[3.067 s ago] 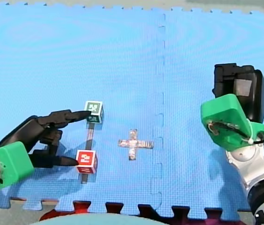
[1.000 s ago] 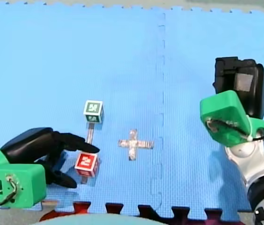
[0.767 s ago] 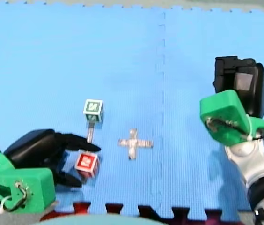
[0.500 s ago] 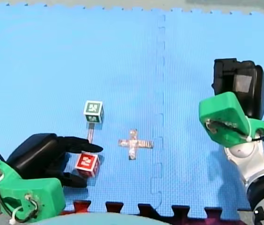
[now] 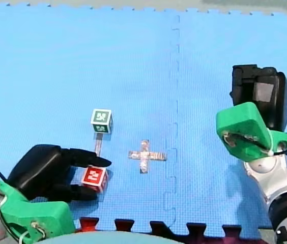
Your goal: Stack cube left
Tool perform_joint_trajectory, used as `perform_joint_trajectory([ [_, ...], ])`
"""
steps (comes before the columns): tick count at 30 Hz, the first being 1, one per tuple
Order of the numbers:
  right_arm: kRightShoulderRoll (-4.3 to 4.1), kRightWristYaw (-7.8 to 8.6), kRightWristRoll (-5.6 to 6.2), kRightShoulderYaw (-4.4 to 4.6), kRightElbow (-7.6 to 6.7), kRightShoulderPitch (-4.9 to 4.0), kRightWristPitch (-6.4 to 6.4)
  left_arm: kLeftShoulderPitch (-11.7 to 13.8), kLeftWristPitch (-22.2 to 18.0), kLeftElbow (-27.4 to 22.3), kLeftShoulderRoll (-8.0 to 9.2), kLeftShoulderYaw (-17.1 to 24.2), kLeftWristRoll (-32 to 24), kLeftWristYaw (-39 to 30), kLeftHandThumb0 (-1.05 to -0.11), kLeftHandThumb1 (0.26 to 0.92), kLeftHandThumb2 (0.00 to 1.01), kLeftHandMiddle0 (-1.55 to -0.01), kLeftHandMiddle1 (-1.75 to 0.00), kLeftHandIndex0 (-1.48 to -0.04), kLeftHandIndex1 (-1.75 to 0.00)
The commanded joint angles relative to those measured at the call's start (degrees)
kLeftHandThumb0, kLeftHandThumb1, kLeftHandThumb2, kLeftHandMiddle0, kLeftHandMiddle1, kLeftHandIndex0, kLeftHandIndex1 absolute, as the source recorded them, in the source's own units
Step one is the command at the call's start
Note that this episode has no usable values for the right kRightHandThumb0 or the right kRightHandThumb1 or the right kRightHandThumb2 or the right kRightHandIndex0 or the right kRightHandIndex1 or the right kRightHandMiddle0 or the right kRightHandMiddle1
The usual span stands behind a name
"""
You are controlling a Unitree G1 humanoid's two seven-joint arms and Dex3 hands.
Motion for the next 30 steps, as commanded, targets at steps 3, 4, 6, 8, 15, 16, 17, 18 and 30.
perform_joint_trajectory([
  [3,-0.19,-0.36,0.11,-0.09,-0.26,0.28,-0.57,-0.51,-1.26,1.38,0.40,-0.43,0.23,1.13,-0.455,0.819,0.03,-0.93,-1.75,-1.20,-0.17],
  [4,-0.21,-0.35,0.11,-0.09,-0.28,0.32,-0.66,-0.57,-1.53,1.46,0.45,-0.46,0.16,1.19,-0.454,0.821,0.03,-0.93,-1.75,-1.20,-0.17],
  [6,-0.26,-0.30,0.14,-0.13,-0.27,0.36,-0.79,-0.69,-2.16,1.56,0.44,-0.46,0.04,1.53,-0.449,0.825,0.02,-0.91,-1.75,-1.19,-0.16],
  [8,-0.31,-0.27,0.17,-0.17,-0.23,0.37,-0.92,-0.71,-2.58,1.41,0.31,-0.40,0.05,2.08,-0.447,0.828,0.02,-0.90,-1.75,-1.19,-0.15],
  [15,-0.40,-0.44,0.05,-0.20,0.04,0.32,-1.49,-0.20,-1.93,-0.36,-0.07,-0.44,0.64,3.41,-0.454,0.842,0.02,-0.89,-1.75,-1.19,-0.14],
  [16,-0.40,-0.43,0.04,-0.19,0.04,0.32,-1.55,-0.10,-1.72,-0.67,-0.09,-0.46,0.69,3.43,-0.456,0.843,0.02,-0.89,-1.75,-1.19,-0.14],
  [17,-0.39,-0.42,0.03,-0.19,0.05,0.32,-1.59,-0.02,-1.52,-0.96,-0.10,-0.47,0.73,3.41,-0.457,0.845,0.02,-0.89,-1.75,-1.19,-0.14],
  [18,-0.38,-0.41,0.02,-0.18,0.06,0.31,-1.61,0.04,-1.36,-1.20,-0.10,-0.47,0.74,3.38,-0.460,0.847,0.02,-0.88,-1.75,-1.19,-0.14],
  [30,-0.07,-0.51,-0.22,0.05,0.57,0.27,-1.34,1.84,9.23,-23.06,-0.05,3.07,-4.27,-8.04,-0.516,0.877,0.02,-0.85,-1.75,-1.20,-0.12],
])
